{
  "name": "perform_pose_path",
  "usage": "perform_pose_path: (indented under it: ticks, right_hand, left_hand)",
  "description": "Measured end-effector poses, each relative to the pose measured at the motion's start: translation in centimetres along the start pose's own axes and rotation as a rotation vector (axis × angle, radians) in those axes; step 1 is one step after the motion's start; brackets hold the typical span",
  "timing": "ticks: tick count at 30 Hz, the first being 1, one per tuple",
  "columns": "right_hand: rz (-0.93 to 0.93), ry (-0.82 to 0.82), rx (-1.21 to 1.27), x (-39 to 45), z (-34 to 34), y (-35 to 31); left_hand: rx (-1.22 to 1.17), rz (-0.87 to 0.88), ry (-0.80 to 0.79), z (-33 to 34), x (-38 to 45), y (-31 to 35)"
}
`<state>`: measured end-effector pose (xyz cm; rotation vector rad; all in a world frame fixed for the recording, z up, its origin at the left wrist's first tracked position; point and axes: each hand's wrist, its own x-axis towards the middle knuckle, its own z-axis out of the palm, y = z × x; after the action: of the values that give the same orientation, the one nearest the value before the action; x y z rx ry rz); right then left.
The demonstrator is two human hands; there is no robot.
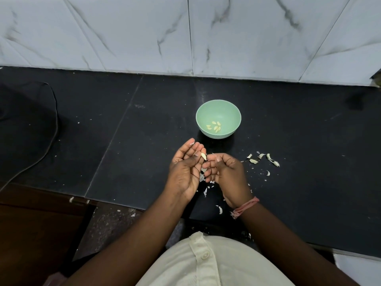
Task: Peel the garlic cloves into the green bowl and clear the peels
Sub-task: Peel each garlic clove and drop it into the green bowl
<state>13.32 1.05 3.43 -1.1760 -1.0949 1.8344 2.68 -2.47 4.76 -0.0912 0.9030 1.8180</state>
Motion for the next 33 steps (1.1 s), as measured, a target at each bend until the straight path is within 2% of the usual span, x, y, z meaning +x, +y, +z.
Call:
perform_pose_path:
  ticks: [3,7,13,16,22,33]
  right_hand:
    - [-0.034,0.043,-0.12,0.2,-0.2,0.0]
    - [-0.184,0.137,-0.35,0.1,-0.9,-0.4]
    - [-0.255,0.165,-0.415,0.7,-0.3,-1.3]
    - [-0.262,0.153,-0.255,1.2,0.5,-1.2]
    - [-0.16,0.233,0.069,2.4,0.4,-1.1]
    - [-0.164,0.365,0.07,7.1,0.5,-1.8]
  left_hand:
    - [-0.008,0.002,0.026,-0.1,0.3,0.1]
    - [0.017,0.002,0.052,0.2,0.5,0.0]
    - [0.03,0.004,0.076,1.2,1.2,-0.2]
    - [0.03,0.004,0.063,1.8,1.9,-0.4]
    - [0.111,0.037,0.069,2.3,2.7,-0.8]
    - [0.243,0.033,0.076,4.2,3.4,-2.0]
